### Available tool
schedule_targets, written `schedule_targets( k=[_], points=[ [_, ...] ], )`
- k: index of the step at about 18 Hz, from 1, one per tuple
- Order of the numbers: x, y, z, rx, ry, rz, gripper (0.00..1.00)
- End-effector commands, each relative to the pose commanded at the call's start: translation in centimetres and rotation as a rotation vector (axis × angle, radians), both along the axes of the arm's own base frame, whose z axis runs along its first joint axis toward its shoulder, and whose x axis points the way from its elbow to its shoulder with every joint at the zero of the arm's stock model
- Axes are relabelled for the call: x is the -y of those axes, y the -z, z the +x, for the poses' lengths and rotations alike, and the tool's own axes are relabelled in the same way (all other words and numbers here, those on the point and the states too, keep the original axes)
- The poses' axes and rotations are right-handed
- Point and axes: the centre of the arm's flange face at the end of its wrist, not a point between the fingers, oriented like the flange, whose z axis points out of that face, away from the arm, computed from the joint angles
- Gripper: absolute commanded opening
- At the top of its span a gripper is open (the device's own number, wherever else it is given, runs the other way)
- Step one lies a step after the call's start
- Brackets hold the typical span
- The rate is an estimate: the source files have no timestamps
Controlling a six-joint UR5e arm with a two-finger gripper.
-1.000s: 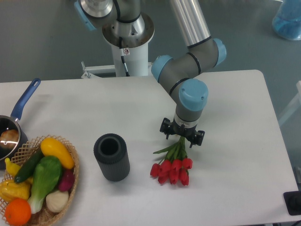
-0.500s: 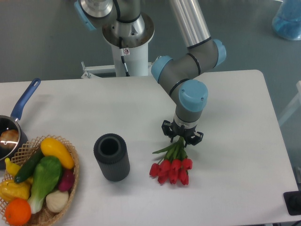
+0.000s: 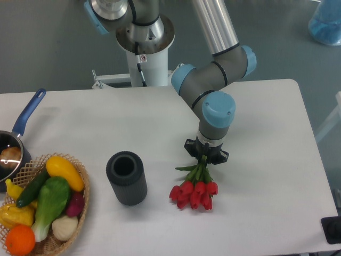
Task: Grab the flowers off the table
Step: 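Lift the gripped red tulips up off the table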
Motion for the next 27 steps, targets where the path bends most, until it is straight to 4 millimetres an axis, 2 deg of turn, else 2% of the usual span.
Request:
schedule_targets(
  k=[3, 6, 8, 10, 14, 19, 20, 24, 27],
  points=[
    [0.0, -0.2, 0.0, -0.002, 0.0, 0.003, 0.26],
    [-0.3, -1.3, -0.4, -0.018, 0.002, 0.017, 0.26],
    [-0.9, -3.3, -1.1, -0.044, 0.002, 0.043, 0.26],
    [-1.2, -4.3, -1.3, -0.053, 0.007, 0.068, 0.26],
    [-2.6, -9.5, -2.4, -0.085, 0.011, 0.205, 0.26],
    [-3.5, -14.8, -3.2, -0.153, 0.026, 0.287, 0.26],
    [-3.8, -15.5, -3.3, -0.161, 0.03, 0.299, 0.26],
    [-4.4, -16.4, -2.9, -0.151, 0.045, 0.341, 0.26],
    [-4.1, -17.7, -2.9, -0.164, 0.042, 0.361, 0.26]
  ],
)
